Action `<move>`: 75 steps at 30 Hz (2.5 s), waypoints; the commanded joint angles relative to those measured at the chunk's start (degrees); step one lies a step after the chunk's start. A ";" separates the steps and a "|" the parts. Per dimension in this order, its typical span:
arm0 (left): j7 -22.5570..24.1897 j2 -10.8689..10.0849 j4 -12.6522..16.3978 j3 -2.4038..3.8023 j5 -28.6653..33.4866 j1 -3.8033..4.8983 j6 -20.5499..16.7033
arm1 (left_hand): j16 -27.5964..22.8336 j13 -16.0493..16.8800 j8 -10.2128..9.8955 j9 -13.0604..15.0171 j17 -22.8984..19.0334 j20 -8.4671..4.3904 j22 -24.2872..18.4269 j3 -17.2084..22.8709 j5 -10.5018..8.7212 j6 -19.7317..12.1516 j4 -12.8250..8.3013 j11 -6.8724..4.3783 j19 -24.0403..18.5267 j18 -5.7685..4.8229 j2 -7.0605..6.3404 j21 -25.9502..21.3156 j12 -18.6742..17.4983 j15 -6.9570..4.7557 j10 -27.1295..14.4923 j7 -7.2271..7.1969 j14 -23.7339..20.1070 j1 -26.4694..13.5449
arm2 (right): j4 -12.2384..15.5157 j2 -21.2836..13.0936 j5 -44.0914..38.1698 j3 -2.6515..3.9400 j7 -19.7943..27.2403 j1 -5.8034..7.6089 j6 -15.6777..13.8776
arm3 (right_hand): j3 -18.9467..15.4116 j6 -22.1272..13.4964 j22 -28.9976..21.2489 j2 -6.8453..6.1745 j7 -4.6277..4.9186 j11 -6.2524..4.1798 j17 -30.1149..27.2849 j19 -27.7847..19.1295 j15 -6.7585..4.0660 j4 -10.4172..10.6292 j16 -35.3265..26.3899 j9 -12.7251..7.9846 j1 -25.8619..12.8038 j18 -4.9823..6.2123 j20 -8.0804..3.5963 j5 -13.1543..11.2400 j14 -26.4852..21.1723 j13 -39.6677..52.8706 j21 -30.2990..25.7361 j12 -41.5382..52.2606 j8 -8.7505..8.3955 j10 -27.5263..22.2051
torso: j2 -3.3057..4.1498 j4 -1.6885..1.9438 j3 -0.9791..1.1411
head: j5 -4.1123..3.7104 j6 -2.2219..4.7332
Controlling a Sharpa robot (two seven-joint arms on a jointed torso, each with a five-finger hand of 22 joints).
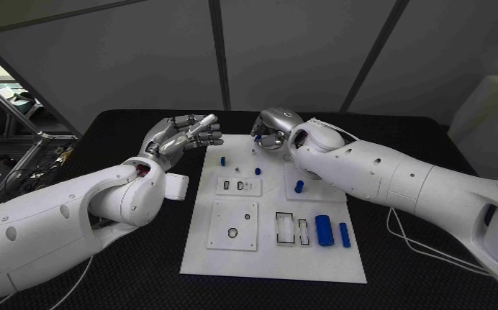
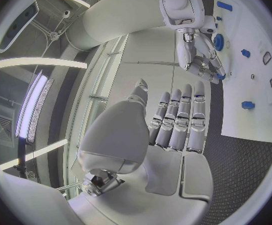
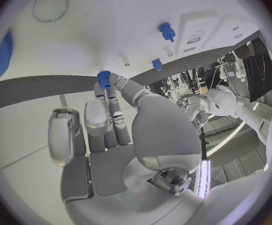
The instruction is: Assemble the parts on the task board
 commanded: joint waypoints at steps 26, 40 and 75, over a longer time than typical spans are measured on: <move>-0.44 0.10 -0.11 0.06 -0.31 0.14 0.98 | -0.39 -0.08 -0.36 -0.12 -0.04 0.19 -0.10 -0.03 -0.06 0.19 -0.48 0.18 -0.38 -0.35 0.28 -0.42 -0.24 0.25 0.11 0.53 0.05 0.15 | -1.72 1.27 -1.99 0.00 -2.16 0.24 3.52 | 1.69 -0.16 1.37 -1.64 0.56 -0.45 -2.61 -1.82 0.73 0.33 -0.91 0.05 -2.42 0.27 0.82 -0.89 -0.67 -0.89 -0.90 0.00 -0.26 -3.02 | 0.02 0.03 -0.08 | -0.13 -0.19; -0.71 -0.02 -0.32 0.06 -0.31 0.16 0.96 | -0.42 -0.08 -0.37 -0.13 -0.03 0.20 -0.12 -0.06 -0.07 0.19 -0.52 0.18 -0.38 -0.35 0.29 -0.43 -0.28 0.26 0.11 0.53 0.05 0.15 | -0.69 0.23 -1.26 0.00 -1.05 0.27 -1.77 | -2.62 -5.12 -12.86 -4.92 0.58 1.57 -15.17 -10.15 2.33 0.70 -9.94 -0.17 -2.62 3.13 2.52 -5.51 -3.79 -1.40 -8.18 0.22 -0.31 -14.47 | 0.00 -0.04 -0.03 | -0.07 -0.01; -1.51 -0.25 -0.71 0.03 -0.31 0.11 2.23 | -0.81 -0.08 -0.47 -0.20 0.00 0.24 -0.29 0.03 -0.01 0.25 -1.20 0.18 -0.41 -0.33 0.68 -0.53 -0.64 0.29 0.15 0.45 0.11 0.76 | 16.35 -20.38 13.77 0.11 -13.56 0.26 6.17 | -21.82 -8.21 12.66 -8.75 -1.14 -3.54 23.92 5.07 -1.64 25.53 15.40 0.02 0.45 -2.10 -1.36 -4.86 3.28 57.95 3.45 58.58 -0.29 8.06 | -0.63 -1.70 0.63 | -0.55 0.61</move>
